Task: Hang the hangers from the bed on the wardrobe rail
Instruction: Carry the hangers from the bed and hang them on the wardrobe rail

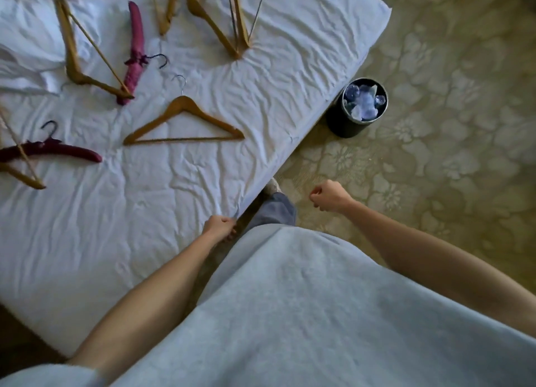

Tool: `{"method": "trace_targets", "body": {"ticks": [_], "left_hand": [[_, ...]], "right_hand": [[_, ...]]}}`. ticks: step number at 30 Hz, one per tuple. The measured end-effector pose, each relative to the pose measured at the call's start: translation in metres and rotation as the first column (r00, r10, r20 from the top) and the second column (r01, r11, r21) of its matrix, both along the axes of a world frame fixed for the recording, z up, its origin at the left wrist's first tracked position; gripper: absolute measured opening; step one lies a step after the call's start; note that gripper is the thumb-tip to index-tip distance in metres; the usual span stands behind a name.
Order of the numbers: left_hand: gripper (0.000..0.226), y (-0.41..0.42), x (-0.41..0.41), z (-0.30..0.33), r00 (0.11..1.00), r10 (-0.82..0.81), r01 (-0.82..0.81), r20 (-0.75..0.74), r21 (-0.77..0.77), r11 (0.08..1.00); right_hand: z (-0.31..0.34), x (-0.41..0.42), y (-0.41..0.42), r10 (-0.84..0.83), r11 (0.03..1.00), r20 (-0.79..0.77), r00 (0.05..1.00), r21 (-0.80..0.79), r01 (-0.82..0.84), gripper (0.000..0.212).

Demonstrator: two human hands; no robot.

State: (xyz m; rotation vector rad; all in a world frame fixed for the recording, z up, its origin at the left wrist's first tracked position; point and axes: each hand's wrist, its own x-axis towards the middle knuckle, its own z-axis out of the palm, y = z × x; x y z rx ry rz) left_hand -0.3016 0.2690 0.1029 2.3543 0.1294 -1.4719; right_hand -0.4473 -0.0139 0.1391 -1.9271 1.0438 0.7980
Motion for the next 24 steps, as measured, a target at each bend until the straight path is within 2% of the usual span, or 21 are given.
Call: {"method": "trace_targets", "body": {"ticks": [6,10,14,20,24], "left_hand": [[0.030,-0.126,0.064,0.018,0.999,0.049,-0.050,-0.011,-0.095,0.994],[0.023,-0.210,0.102,0.031,0.995,0.097,-0.096,-0.004,-0.193,0.976],[0.021,-0.278,0.132,0.027,0.984,0.178,-0.177,-0.015,-0.225,0.958],[0.016,-0.356,0.166,0.031,0.943,0.332,-0.329,-0.018,-0.192,0.925],[0.016,-0.389,0.176,0.033,0.907,0.419,-0.419,-0.027,-0.142,0.897]], "right_hand": [[-0.001,0.013,-0.109,-0.036,0.999,-0.130,0.991,-0.029,0.033,0.021],[-0.002,0.027,-0.183,-0.030,0.998,-0.195,0.980,-0.052,0.020,0.020],[-0.011,0.058,-0.245,0.055,0.998,-0.244,0.968,-0.008,-0.058,0.019],[-0.013,0.154,-0.330,0.258,0.966,-0.188,0.948,0.073,-0.248,0.022],[-0.014,0.229,-0.369,0.378,0.926,-0.139,0.915,0.049,-0.375,0.018]]}}
